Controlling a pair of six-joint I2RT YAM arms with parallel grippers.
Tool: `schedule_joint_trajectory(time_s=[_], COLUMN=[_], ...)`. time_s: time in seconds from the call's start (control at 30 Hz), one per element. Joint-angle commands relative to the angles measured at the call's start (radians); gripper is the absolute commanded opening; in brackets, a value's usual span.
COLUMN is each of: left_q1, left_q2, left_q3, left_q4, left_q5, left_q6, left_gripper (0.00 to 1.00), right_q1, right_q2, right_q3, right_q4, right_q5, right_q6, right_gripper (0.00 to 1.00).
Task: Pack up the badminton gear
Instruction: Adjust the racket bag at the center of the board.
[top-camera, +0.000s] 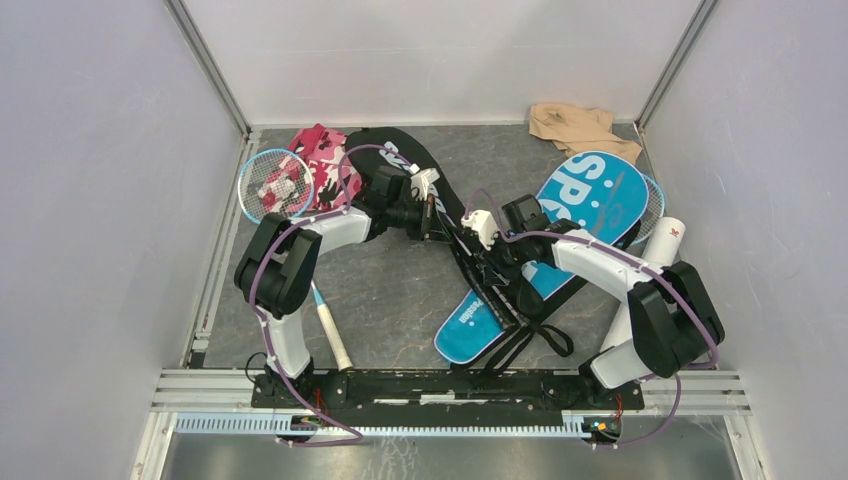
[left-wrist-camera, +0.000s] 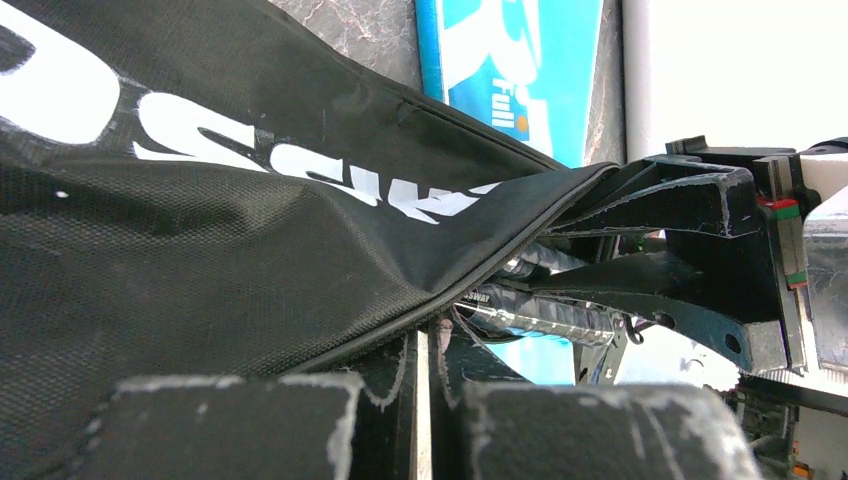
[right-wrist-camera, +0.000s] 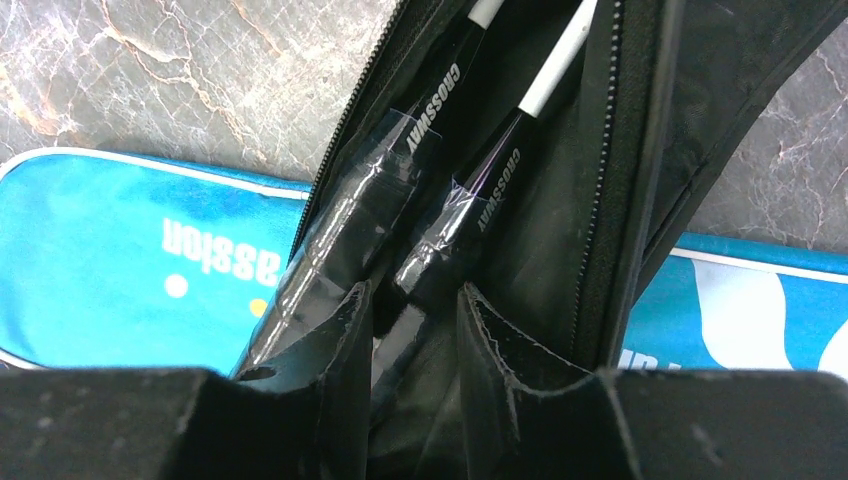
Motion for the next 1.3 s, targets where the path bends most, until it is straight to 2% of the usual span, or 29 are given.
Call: schedule_joint_trajectory(time_s=[0.0, 0.1, 0.23, 0.57, 0.9, 1.03, 1.13, 1.27], left_q1=[-0.019, -0.019, -0.022, -0.037, -0.039, -0.037, -0.037, -0.034], left_q2=[-0.012, -0.012, -0.01, 0.004, -0.003, -0.013, -0.026, -0.032], left_q3=[0.017, 0.015, 0.007, 0.004, 0.001, -0.003, -0.008, -0.007], left_q4=[0.131, 0.136, 0.153, 0.162, 0.165, 0.165, 0.165, 0.161], left_q5=[0.119, 0.124, 0.135, 0.165, 0.17, 0.162, 0.148, 0.139], left_q6=[0.002, -0.003, -0.012, -0.008, -0.006, -0.008, -0.008, -0.01], left_gripper=[0.02, 0.02, 0.02, 0.02, 0.02, 0.02, 0.02, 0.02], right_q1=[0.045, 0.05, 0.057, 0.062, 0.073, 0.073, 0.073, 0.072], right_q2=[0.06, 0.056, 0.059, 0.053, 0.075, 0.069, 0.033, -0.034], right_q3=[-0.021, -0.015, -0.016, -0.01, 0.037, 0.056, 0.047, 0.04], right_q4=[0.049, 0.076, 0.119, 0.232, 0.274, 0.265, 0.252, 0.218], right_q5=[0.008, 0.025, 0.077, 0.128, 0.149, 0.21, 0.292, 0.34], right_q6=[0.018, 0.045, 0.08, 0.165, 0.189, 0.173, 0.142, 0.09], right_gripper=[0.18, 0.08, 0.0, 0.0, 0.0, 0.0, 0.02, 0.2])
